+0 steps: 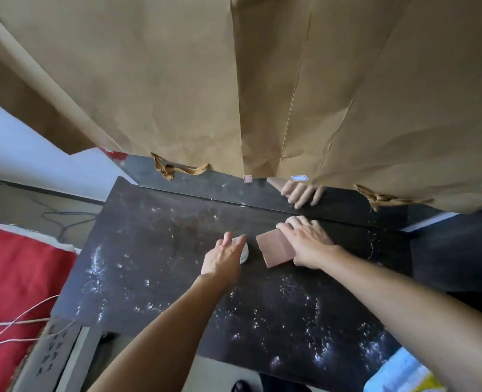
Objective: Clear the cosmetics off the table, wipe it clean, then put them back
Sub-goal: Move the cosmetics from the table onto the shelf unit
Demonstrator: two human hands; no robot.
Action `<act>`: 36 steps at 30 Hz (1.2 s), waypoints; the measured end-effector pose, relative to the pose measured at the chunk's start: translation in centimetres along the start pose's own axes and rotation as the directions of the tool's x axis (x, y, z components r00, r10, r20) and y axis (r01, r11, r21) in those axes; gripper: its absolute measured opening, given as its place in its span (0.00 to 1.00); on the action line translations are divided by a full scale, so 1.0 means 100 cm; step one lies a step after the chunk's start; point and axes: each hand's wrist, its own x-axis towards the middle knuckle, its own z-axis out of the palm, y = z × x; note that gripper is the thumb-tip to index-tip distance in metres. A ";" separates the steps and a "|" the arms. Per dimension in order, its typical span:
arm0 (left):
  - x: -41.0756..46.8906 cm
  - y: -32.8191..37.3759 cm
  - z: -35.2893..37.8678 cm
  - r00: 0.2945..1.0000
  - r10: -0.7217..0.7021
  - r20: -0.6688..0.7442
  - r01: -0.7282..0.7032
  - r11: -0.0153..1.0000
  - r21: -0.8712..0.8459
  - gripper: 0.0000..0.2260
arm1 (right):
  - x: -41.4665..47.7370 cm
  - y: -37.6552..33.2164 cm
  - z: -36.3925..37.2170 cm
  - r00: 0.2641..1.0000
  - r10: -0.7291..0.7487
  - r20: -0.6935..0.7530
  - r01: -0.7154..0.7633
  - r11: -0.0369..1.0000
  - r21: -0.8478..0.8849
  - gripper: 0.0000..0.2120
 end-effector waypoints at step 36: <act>-0.166 0.278 -0.023 0.673 0.730 -0.116 -0.706 0.682 0.192 0.23 | -0.436 0.045 0.046 0.473 0.870 -0.141 -0.682 0.462 0.567 0.41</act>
